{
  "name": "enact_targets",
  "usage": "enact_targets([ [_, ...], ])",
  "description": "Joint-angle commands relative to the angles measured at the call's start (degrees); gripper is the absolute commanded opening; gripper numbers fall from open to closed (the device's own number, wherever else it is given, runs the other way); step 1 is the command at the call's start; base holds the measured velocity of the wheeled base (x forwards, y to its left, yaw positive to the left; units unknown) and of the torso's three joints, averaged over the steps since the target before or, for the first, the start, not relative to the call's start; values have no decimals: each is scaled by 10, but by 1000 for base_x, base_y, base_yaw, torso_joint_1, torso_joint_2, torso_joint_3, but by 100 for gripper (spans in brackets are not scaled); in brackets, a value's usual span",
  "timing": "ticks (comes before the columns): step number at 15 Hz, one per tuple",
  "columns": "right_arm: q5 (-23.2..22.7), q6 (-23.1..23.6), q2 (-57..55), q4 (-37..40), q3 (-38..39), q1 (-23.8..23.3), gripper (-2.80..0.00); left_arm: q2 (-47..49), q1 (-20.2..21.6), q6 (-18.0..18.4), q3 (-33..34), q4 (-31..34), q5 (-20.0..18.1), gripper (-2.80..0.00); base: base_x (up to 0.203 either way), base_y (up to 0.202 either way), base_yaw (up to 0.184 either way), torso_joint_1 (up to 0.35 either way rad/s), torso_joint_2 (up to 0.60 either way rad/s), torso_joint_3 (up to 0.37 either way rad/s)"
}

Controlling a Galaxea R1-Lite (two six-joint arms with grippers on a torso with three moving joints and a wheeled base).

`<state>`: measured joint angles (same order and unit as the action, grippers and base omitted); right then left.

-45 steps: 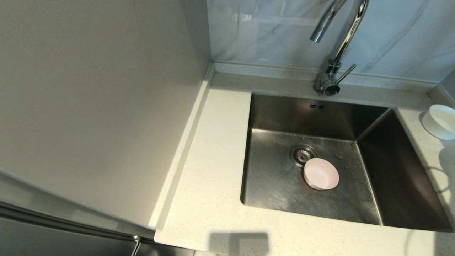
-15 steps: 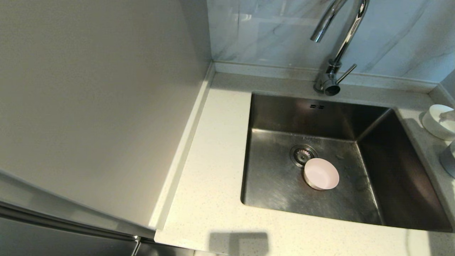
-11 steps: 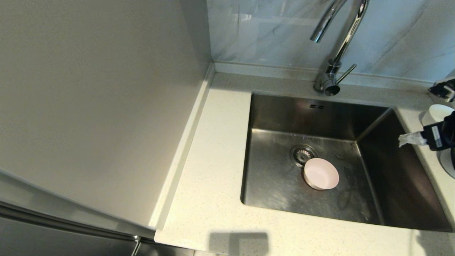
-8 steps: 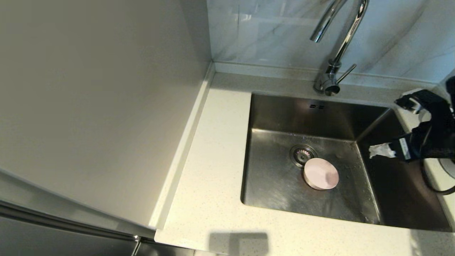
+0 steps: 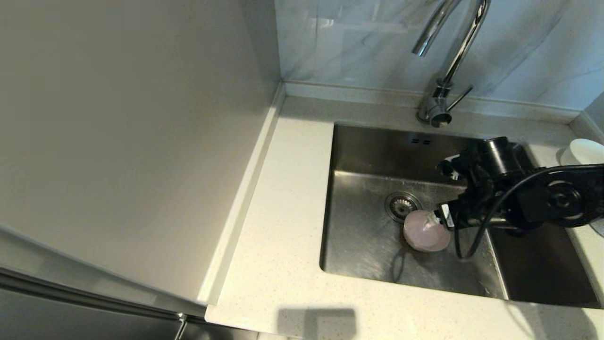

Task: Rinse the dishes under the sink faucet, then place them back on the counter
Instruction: Put a bowl back to the table from the sink

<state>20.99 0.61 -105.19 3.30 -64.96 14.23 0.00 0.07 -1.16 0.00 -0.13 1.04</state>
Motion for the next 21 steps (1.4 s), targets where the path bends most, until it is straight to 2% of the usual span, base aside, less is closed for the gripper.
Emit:
enact_targets([
  [1,25,-49,-65,12,-20,18,0,-2,0,-1,0,0,0,-280,0,0,0,0,0,0],
  [3,41,-89,-103,44,-55,26,0,-2,0,-1,0,0,0,-280,0,0,0,0,0,0],
  [9,42,-160,-219,152,-218,31,0,-2,0,0,0,0,0,-280,0,0,0,0,0,0],
  [21,38,-165,-366,159,-347,29,0,-2,0,-1,0,0,0,-280,0,0,0,0,0,0],
])
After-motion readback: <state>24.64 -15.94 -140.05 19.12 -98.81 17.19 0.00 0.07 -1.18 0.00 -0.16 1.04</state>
